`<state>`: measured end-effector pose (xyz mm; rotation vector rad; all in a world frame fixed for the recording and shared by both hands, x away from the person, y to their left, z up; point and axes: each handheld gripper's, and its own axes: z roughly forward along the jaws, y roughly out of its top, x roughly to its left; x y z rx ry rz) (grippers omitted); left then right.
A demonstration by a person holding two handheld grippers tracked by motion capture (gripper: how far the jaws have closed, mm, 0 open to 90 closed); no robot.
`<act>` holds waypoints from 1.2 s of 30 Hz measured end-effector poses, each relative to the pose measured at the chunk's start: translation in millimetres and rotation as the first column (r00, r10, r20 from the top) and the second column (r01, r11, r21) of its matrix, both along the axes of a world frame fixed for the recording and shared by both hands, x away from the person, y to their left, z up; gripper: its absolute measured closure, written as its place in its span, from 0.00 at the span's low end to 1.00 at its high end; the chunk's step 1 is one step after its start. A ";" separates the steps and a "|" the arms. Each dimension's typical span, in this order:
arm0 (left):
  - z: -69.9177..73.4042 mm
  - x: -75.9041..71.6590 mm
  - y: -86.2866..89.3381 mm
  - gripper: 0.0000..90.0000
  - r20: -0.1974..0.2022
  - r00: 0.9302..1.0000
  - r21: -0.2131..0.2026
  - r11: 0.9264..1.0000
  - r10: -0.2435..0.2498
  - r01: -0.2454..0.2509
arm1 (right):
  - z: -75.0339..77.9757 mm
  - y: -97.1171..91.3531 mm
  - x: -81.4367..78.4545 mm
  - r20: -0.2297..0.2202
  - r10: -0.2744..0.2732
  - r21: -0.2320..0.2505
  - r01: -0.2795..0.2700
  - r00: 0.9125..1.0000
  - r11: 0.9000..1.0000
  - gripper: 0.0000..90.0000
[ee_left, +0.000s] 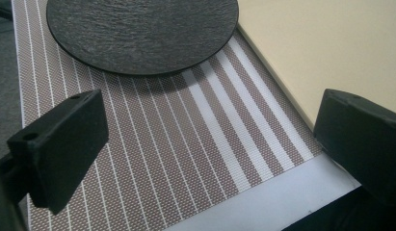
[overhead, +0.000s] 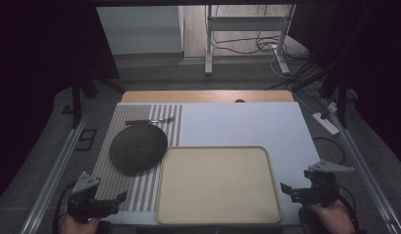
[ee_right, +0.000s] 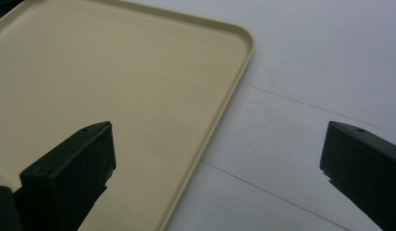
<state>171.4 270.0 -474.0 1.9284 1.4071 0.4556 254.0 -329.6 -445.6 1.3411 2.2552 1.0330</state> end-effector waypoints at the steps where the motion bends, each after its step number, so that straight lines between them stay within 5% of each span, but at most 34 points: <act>1: -0.1 0.1 0.5 0.00 -0.001 1.000 -0.003 1.000 0.001 -0.001 | 0.2 -0.4 0.0 -0.002 0.002 0.002 -0.002 1.000 1.000 0.00; 36: -0.6 4.3 3.6 0.00 -0.025 0.999 -0.047 0.998 -0.035 0.034 | -0.1 -2.1 1.0 -0.017 0.028 0.032 -0.027 0.999 0.999 0.00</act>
